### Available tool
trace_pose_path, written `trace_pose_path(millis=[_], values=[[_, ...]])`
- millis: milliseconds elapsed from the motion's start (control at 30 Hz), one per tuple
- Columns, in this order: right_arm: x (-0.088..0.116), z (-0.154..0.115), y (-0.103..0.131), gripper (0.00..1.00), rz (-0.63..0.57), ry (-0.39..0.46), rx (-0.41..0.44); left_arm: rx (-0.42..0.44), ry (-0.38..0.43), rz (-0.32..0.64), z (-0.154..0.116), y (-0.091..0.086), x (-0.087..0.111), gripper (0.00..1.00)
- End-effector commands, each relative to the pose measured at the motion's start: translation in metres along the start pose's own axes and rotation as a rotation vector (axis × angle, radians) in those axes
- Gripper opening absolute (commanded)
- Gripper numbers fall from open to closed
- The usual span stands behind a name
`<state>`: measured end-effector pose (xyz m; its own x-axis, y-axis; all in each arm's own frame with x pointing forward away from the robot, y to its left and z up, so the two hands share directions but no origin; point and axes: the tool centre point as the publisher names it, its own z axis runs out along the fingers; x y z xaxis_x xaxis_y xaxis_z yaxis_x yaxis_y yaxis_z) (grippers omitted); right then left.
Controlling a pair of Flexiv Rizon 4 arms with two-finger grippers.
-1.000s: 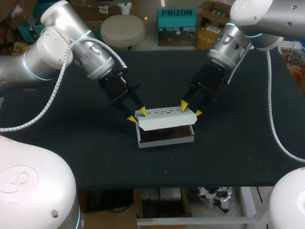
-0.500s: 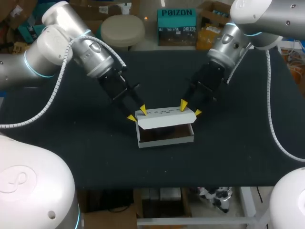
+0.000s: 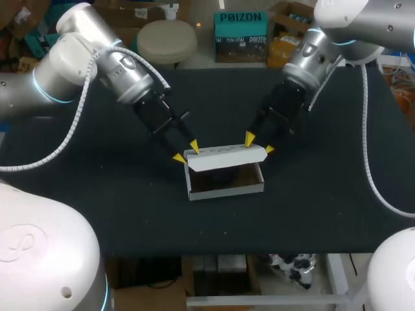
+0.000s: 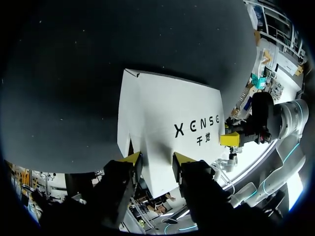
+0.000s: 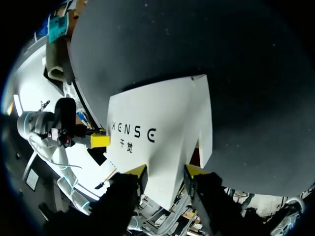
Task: Assemble the packaging by folding the flat box into shape, placing the metal phone stand inside, and closing the box properly
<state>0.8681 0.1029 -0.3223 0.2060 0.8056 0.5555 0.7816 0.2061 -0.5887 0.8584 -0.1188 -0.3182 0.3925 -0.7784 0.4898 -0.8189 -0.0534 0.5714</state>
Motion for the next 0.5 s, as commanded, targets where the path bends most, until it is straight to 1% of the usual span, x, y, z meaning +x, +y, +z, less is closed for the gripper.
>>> trace_pose_path(millis=[33, 500], values=[[0.0066, -0.0008, 0.0036, 0.49, 0.000, -0.001, 0.012, -0.021, 0.000, -0.001, 0.0006, -0.0047, 0.0074, 0.39], [0.0083, -0.0020, 0.0099, 0.50, 0.008, 0.009, 0.027, -0.046, 0.028, -0.022, -0.0050, -0.0072, 0.0105, 0.39]])
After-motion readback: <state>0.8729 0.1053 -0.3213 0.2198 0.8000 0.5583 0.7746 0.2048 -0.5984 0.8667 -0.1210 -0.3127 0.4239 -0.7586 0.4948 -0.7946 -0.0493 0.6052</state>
